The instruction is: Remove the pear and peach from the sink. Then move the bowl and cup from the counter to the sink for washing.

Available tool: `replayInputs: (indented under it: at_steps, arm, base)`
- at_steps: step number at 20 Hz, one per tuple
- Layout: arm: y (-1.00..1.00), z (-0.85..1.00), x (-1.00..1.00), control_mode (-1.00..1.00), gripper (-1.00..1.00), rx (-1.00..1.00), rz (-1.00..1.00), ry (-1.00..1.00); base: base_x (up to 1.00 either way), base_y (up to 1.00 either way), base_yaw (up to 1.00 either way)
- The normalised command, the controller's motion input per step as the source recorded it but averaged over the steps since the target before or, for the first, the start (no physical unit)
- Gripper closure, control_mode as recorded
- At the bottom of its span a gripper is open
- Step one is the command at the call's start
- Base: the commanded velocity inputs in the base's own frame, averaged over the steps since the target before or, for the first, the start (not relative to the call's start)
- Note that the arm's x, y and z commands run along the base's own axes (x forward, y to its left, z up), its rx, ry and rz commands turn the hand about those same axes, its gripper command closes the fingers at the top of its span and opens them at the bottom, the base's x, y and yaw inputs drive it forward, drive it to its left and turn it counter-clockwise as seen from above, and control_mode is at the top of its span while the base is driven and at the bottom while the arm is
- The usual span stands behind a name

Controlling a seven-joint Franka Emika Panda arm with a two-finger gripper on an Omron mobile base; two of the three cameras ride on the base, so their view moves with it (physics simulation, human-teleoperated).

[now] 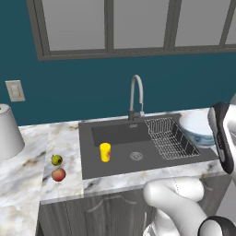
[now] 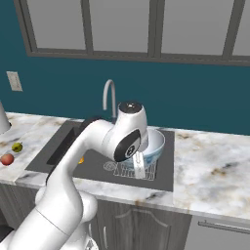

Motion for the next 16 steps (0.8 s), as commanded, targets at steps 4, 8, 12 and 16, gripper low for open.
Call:
replayInputs:
  at_steps: [4,8,12,16]
  arm:
    - [0.30,0.06,-0.10,-1.00,1.00,0.02,0.10,0.00]
    - [0.30,0.09,-0.07,-1.00,1.00,0.03,0.09,0.00]
    - [0.32,0.08,-0.06,-1.00,1.00,0.01,0.09,0.00]
    - [0.35,0.06,-0.04,-1.00,1.00,0.00,0.07,0.00]
  base:
    - [0.00,0.00,0.00]
    - [0.00,0.00,0.00]
    - [0.00,0.00,0.00]
    - [0.00,0.00,0.00]
